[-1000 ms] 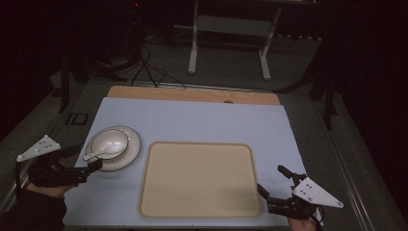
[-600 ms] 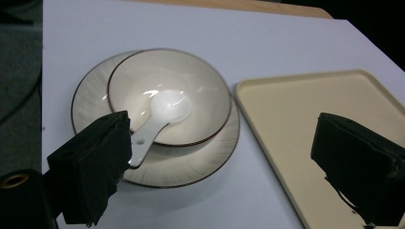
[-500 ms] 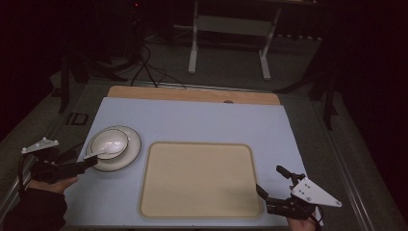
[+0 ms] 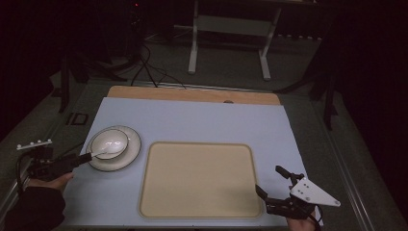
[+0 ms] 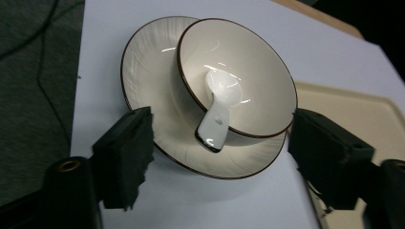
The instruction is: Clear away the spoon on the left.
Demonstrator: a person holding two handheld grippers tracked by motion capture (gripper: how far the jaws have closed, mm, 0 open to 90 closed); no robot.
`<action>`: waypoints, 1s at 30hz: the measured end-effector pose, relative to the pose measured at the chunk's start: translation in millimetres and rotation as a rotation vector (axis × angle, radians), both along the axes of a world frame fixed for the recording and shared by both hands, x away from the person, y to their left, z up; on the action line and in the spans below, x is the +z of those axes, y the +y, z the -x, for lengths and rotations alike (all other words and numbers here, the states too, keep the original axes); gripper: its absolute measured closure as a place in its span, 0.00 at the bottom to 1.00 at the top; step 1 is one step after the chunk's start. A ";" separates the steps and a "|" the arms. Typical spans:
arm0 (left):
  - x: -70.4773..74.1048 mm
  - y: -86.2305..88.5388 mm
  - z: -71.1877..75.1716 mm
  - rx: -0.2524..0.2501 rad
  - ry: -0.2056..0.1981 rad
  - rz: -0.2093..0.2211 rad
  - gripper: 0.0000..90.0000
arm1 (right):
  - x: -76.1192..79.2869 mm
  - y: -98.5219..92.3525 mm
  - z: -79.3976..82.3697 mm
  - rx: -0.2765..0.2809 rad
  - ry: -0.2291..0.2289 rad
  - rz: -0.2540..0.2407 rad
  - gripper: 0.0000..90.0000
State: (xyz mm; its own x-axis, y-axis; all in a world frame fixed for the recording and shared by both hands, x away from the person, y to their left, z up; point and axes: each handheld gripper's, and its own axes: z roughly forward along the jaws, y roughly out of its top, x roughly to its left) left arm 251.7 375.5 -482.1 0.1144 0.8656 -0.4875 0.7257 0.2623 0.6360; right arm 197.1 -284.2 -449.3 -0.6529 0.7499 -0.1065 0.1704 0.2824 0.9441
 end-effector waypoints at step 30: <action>-20.8 5.0 -18.3 -0.087 0.047 0.183 0.84 | -1.3 -0.7 0.7 -0.008 0.005 0.010 0.13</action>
